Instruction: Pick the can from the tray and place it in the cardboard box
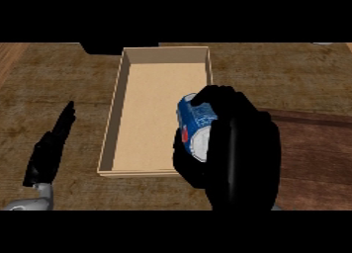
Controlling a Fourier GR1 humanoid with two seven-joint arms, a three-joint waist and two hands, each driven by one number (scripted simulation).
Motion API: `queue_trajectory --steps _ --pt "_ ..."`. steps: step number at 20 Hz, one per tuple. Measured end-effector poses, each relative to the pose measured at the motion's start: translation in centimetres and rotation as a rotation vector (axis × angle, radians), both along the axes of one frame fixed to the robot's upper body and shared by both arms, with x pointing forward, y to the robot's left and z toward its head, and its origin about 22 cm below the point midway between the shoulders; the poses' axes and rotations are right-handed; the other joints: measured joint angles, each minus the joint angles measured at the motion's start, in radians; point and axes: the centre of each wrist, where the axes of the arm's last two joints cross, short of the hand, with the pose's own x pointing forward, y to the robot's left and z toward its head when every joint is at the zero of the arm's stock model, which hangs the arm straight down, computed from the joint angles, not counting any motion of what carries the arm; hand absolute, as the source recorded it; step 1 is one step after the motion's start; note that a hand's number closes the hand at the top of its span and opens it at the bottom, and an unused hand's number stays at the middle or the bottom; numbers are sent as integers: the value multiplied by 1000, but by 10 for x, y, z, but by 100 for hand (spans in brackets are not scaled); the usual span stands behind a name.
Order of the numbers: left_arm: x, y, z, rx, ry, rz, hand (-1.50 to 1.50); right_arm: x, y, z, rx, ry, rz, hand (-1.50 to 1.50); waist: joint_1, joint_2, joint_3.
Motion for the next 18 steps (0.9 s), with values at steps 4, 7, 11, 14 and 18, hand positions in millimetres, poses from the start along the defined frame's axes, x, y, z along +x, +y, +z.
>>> queue_trajectory --steps 4,7,11,14,18 --pt "3 -4 3 0 -4 -6 0 39 10 5 -9 53 -17 150 9 3 0" --pt "2 -5 5 1 -10 -12 0 66 16 9 -4 100 -19 150 13 4 1" --pt "5 -4 5 2 -10 -19 0 103 21 1 -2 181 -38 150 21 9 1" --pt "4 0 2 3 -9 -19 0 125 24 -10 3 239 -57 150 24 10 1" --pt "7 -4 2 2 -17 -33 0 150 24 -25 35 317 -94 -150 33 12 1"
